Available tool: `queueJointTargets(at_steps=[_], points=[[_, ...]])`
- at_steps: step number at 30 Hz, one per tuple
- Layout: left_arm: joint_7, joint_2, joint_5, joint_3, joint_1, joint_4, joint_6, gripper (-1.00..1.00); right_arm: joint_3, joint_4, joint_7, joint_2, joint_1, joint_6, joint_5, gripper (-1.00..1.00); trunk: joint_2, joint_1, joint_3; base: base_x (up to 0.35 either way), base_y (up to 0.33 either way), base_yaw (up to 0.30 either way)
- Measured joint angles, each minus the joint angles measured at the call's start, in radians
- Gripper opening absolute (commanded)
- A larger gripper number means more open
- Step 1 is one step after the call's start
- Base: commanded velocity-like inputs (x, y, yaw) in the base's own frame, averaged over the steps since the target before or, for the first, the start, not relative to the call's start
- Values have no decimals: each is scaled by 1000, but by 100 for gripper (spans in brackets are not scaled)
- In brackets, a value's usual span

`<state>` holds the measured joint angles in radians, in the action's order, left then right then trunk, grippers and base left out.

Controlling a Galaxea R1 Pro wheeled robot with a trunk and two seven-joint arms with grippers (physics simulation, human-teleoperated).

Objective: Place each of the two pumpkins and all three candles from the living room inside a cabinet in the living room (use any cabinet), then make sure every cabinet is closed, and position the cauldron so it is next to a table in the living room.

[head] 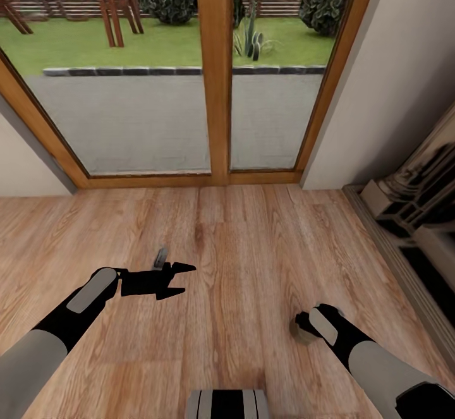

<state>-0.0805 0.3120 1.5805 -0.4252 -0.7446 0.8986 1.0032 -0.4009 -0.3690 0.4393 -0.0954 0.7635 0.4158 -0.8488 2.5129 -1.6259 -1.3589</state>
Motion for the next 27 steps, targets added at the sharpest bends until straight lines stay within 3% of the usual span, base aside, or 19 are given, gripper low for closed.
queueJointTargets(at_steps=[18,27], points=[[0,0,1,0,0,0,0,100,-3,16,-2,0,0,-37,5,100,1,-2,-16,0,0,0],[0,0,1,0,0,0,0,100,-3,28,-54,0,0,-36,6,100,1,-2,-16,0,0,0]])
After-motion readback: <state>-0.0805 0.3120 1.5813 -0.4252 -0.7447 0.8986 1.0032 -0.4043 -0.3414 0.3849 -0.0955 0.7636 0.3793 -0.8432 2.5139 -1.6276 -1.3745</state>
